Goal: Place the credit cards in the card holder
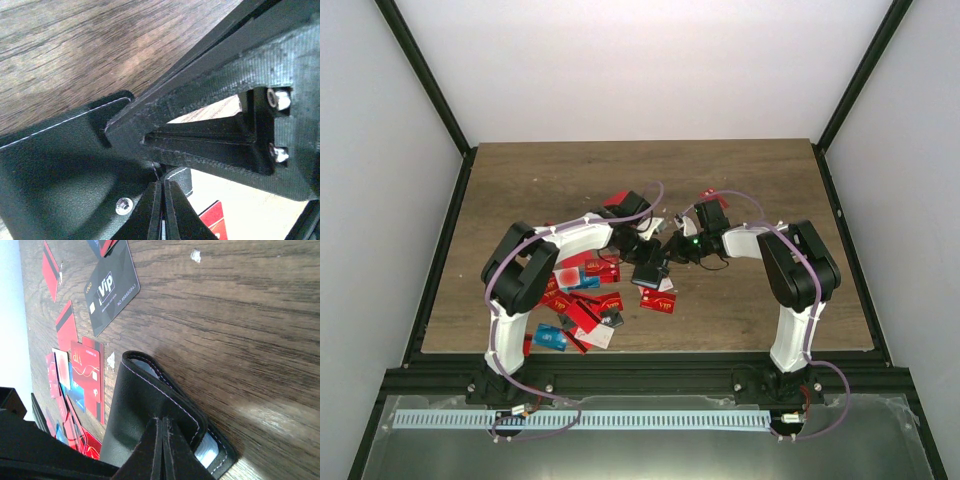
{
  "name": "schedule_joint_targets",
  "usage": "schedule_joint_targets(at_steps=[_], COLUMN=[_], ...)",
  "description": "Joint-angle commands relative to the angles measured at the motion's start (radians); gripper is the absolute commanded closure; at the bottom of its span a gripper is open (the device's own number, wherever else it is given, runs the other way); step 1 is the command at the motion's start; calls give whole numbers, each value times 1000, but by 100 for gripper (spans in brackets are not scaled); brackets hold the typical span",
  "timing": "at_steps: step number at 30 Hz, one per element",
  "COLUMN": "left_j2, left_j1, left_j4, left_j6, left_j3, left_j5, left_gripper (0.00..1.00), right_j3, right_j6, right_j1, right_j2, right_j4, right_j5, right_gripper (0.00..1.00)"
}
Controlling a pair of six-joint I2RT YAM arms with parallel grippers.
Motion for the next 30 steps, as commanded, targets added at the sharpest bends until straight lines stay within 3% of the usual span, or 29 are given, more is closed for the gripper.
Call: schedule_joint_targets(at_steps=[1,6,30], left_j2=[-5,-9,27], left_j1=[-5,-4,-1], left_j4=[-32,-97,-94], left_j6=[6,35,65], left_j3=[19,47,78], left_j5=[-56,-126,-157], left_gripper=[96,96,96], right_j3=[6,7,7], right_j6=[-24,-24,-27], right_j1=[8,8,8], right_j2=[42,47,52], right_j4=[-40,-41,-37], right_j5=[28,26,16], right_gripper=[99,99,99])
